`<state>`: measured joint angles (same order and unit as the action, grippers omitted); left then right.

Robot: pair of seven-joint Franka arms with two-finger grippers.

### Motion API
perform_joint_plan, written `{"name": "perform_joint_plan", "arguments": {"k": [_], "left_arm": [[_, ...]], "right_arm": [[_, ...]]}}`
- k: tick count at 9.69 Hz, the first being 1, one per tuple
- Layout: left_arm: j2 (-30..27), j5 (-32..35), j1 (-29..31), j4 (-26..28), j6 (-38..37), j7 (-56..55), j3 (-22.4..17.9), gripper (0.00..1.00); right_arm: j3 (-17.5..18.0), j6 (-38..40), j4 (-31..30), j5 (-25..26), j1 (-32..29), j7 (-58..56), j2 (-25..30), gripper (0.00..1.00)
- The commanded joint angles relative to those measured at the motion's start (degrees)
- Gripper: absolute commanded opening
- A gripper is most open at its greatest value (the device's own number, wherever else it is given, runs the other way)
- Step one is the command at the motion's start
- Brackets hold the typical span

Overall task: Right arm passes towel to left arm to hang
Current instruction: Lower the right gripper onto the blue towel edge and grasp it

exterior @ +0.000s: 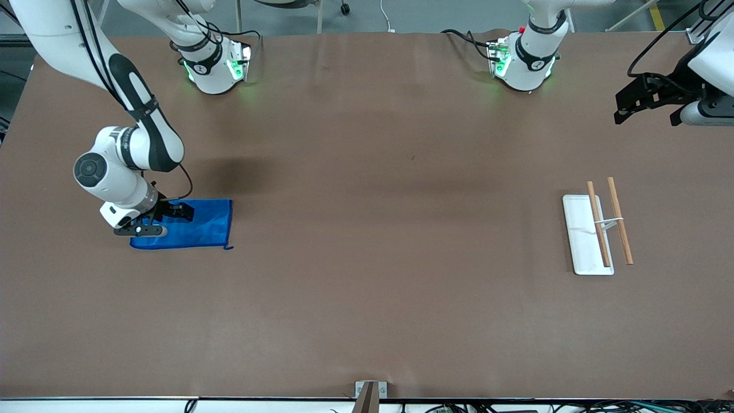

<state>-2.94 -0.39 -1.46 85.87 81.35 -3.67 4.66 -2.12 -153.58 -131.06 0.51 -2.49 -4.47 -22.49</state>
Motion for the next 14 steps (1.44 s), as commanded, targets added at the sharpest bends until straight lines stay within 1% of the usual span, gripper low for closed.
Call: {"name": "perform_joint_plan", "arguments": {"k": [1,2,3,4,7,10,12,13,14], "left_arm": [[0.65,-0.05,0.14,1.23,0.30,0.59,-0.09,1.00],[0.57,0.03,0.14,1.23,0.30,0.59,-0.09,1.00],[0.57,-0.05,0.14,1.23,0.22,0.51,-0.09,1.00],[0.65,0.03,0.14,1.23,0.22,0.59,-0.09,1.00],[1.18,0.30,0.05,1.32,0.13,0.33,-0.09,1.00],[1.27,0.04,0.05,1.67,0.13,0.16,-0.01,1.00],[1.36,-0.14,-0.04,1.76,0.04,0.68,0.00,1.00],[1.27,-0.23,0.05,1.76,0.04,0.68,0.00,1.00],[1.18,-0.23,-0.04,1.93,-0.13,0.59,0.00,1.00]], "right_arm": [[0.01,-1.38,-0.51,0.63,-0.32,-0.28,-0.89,0.69],[0.01,-1.11,-0.43,0.63,-0.32,-0.02,-0.88,0.30],[0.01,0.02,-0.43,0.63,-0.41,0.68,-0.88,0.02],[0.01,3.60,0.27,0.37,-0.58,1.12,-0.28,0.00],[0.19,12.48,2.90,0.11,0.11,2.52,2.71,0.00],[1.68,23.37,7.55,0.11,0.90,4.99,6.14,0.00],[3.26,31.02,11.95,0.02,1.17,5.08,8.51,0.00],[5.26,33.14,12.84,-0.33,1.09,5.34,10.26,0.00],[7.81,35.69,15.19,-0.77,1.09,5.52,10.63,0.00]]}}
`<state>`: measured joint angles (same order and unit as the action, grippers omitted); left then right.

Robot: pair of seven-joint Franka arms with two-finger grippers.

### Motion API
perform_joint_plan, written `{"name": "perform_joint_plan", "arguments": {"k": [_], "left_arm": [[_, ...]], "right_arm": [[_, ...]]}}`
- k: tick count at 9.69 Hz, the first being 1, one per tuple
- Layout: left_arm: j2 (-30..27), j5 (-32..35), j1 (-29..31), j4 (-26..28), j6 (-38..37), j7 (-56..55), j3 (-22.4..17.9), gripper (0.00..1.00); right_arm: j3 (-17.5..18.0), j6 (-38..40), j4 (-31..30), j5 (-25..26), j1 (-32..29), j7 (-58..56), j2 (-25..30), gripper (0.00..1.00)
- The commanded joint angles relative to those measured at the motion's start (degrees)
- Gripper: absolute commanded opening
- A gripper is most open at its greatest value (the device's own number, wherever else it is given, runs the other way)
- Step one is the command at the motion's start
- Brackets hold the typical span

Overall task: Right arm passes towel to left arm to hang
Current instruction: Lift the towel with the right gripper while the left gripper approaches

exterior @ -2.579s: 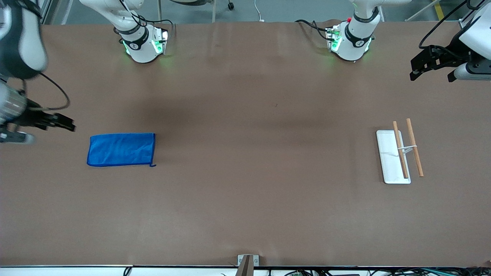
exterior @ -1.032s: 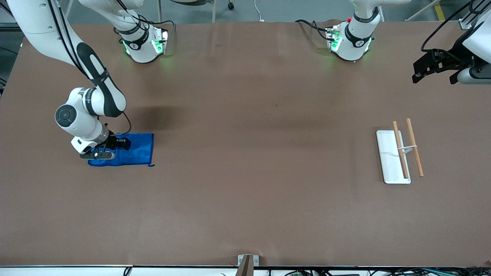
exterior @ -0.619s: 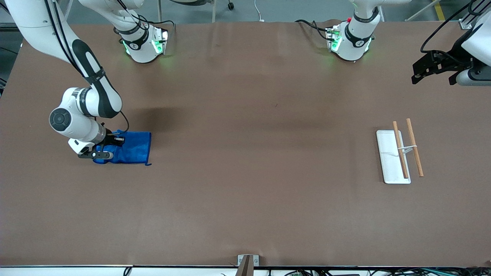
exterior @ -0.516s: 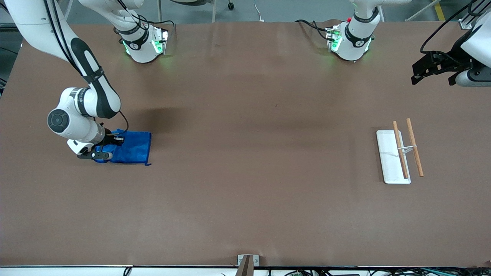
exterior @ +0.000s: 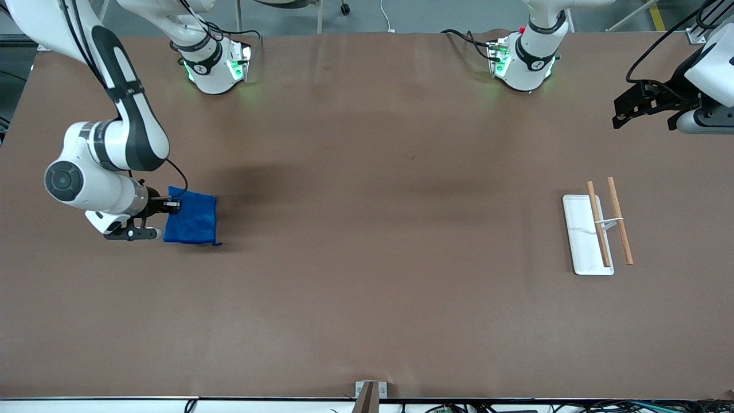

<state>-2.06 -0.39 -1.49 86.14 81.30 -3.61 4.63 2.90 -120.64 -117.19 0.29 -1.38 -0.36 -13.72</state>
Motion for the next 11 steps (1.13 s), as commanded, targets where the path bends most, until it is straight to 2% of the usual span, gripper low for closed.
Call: {"name": "perform_joint_plan", "arguments": {"k": [1,3,4,6,7,8,9,11], "left_arm": [[0.30,-1.45,-0.01,1.75,-0.09,0.62,0.20,1.00],[0.21,-7.31,0.08,2.01,-0.70,0.27,-0.06,1.00],[0.30,-12.74,0.17,2.18,-2.45,0.70,-1.63,1.00],[0.04,-19.00,0.17,4.11,-4.83,1.49,-2.26,1.00],[0.04,-26.26,0.17,6.56,-4.84,4.11,-4.26,1.00],[-0.05,-30.68,0.17,9.19,-4.84,5.61,-4.98,1.00],[0.04,-36.03,0.17,11.83,-4.84,5.80,-5.16,1.00],[0.39,-50.15,0.17,19.72,-4.75,10.60,-9.09,1.00]], "right_arm": [[4.64,3.47,3.17,-3.25,-0.03,1.59,1.85,0.00],[8.41,3.39,5.90,-14.47,0.06,1.59,1.68,0.00],[10.26,3.30,7.31,-19.83,0.15,1.68,1.59,0.00],[14.31,2.95,10.64,-33.10,0.32,4.30,1.50,0.00],[16.50,2.78,12.58,-38.55,0.67,5.54,1.50,0.00],[18.09,2.17,14.51,-43.57,1.46,6.68,1.41,0.00],[19.50,0.16,15.57,-49.10,2.69,6.86,1.07,0.00],[21.70,-7.03,15.58,-62.45,6.46,6.87,-0.34,0.00]]}}
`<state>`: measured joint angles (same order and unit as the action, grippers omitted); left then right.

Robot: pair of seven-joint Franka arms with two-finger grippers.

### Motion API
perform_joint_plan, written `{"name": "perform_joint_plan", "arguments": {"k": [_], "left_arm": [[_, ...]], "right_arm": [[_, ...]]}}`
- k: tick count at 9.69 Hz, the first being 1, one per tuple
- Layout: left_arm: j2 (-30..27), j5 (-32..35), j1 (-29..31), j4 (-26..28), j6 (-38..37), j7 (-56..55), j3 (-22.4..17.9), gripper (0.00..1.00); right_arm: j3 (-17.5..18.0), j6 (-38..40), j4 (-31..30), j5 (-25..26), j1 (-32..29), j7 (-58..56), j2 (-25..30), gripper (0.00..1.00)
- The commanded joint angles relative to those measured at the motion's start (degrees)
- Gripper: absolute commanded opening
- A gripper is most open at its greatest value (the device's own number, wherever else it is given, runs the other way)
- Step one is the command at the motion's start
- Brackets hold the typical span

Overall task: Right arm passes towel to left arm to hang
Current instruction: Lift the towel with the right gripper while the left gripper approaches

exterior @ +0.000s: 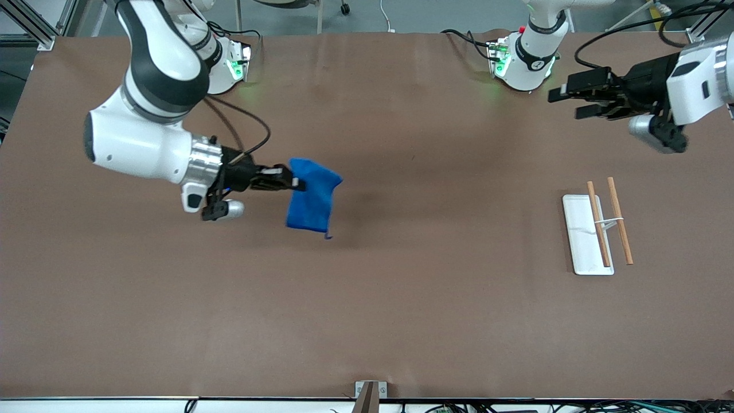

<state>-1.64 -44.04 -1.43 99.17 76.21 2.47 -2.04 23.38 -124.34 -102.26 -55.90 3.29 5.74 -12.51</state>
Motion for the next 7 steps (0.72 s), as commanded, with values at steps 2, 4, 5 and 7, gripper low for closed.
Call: {"name": "perform_joint_plan", "arguments": {"k": [2,4,5,7], "left_arm": [[0.66,-15.52,0.12,13.47,0.78,10.42,-3.14,1.00],[0.85,-20.28,-0.06,18.49,1.13,16.47,-2.53,1.00],[0.59,-22.82,-0.15,21.12,2.09,17.91,-2.00,1.00],[0.50,-29.49,-0.06,25.17,8.82,17.92,2.28,1.00]], "right_arm": [[5.51,-10.02,2.05,-20.23,3.29,0.32,-3.48,0.00],[9.04,-11.01,4.43,-29.22,3.39,0.23,-5.06,0.00],[9.31,-11.02,4.52,-34.14,3.91,-0.03,-5.15,0.00],[10.01,-11.02,4.61,-40.32,5.40,-1.77,-5.15,0.00]]}}
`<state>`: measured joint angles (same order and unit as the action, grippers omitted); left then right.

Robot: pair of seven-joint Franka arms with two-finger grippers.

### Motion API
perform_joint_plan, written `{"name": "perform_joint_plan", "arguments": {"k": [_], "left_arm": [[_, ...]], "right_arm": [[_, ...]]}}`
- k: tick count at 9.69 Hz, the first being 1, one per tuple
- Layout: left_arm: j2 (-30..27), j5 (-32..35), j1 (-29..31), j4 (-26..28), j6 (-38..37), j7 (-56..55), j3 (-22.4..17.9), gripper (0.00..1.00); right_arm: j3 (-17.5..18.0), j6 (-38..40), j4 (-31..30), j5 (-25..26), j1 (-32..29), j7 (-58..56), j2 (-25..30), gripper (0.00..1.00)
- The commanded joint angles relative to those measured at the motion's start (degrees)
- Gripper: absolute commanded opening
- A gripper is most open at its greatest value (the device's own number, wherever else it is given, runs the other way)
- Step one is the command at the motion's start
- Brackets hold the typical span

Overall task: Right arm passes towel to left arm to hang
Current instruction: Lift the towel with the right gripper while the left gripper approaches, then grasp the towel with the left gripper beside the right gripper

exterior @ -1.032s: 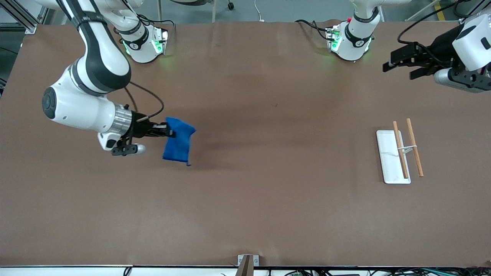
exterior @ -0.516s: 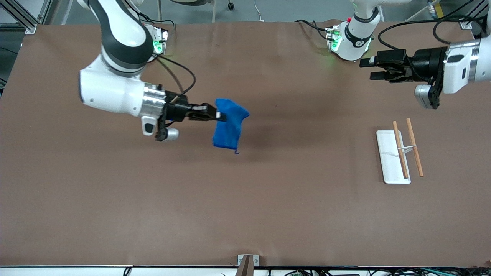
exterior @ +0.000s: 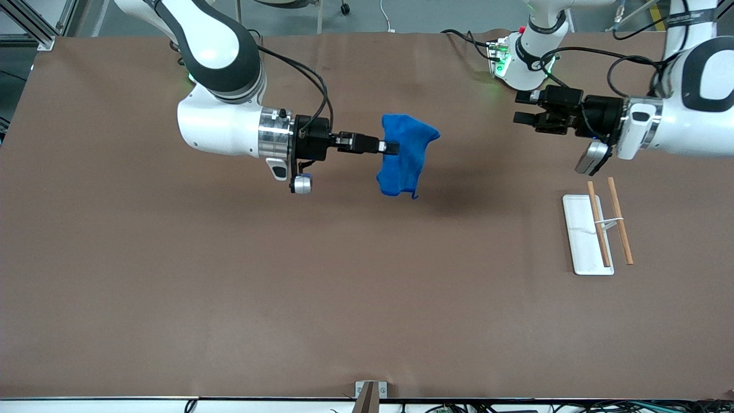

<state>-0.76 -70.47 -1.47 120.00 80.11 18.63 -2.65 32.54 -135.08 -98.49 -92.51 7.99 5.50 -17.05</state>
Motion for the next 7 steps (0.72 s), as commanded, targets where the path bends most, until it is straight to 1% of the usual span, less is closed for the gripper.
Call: {"name": "perform_joint_plan", "arguments": {"k": [1,2,3,4,5,6,7], "left_arm": [[-0.29,-5.18,-0.02,5.59,8.71,1.85,5.35,1.00],[-0.20,-8.51,-0.02,7.25,11.45,2.29,8.08,1.00],[-0.20,-10.37,-0.02,8.66,14.08,4.21,10.37,0.98],[-0.12,-11.78,-0.02,9.63,16.98,5.10,12.74,0.97],[-0.12,-13.27,-0.02,9.73,18.84,5.19,13.81,0.95],[-0.20,-15.46,-0.02,9.73,19.64,5.11,13.90,0.75],[-0.12,-16.70,-0.02,9.73,20.00,5.19,13.90,0.63]], "right_arm": [[1.99,-0.27,0.85,-7.47,0.88,-3.28,-0.62,0.00],[2.70,-0.27,0.85,-10.55,0.88,-6.09,-0.62,0.00],[3.31,-0.27,0.85,-11.71,1.15,-7.77,-0.62,0.00],[3.58,-0.27,0.85,-11.90,1.15,-7.87,-0.62,0.00],[3.58,-0.27,0.76,-11.90,1.15,-7.96,-0.62,0.00],[3.58,-0.27,0.85,-11.90,1.06,-7.96,-0.62,0.00],[3.58,-0.27,0.85,-11.90,1.06,-7.96,-0.62,0.00]]}}
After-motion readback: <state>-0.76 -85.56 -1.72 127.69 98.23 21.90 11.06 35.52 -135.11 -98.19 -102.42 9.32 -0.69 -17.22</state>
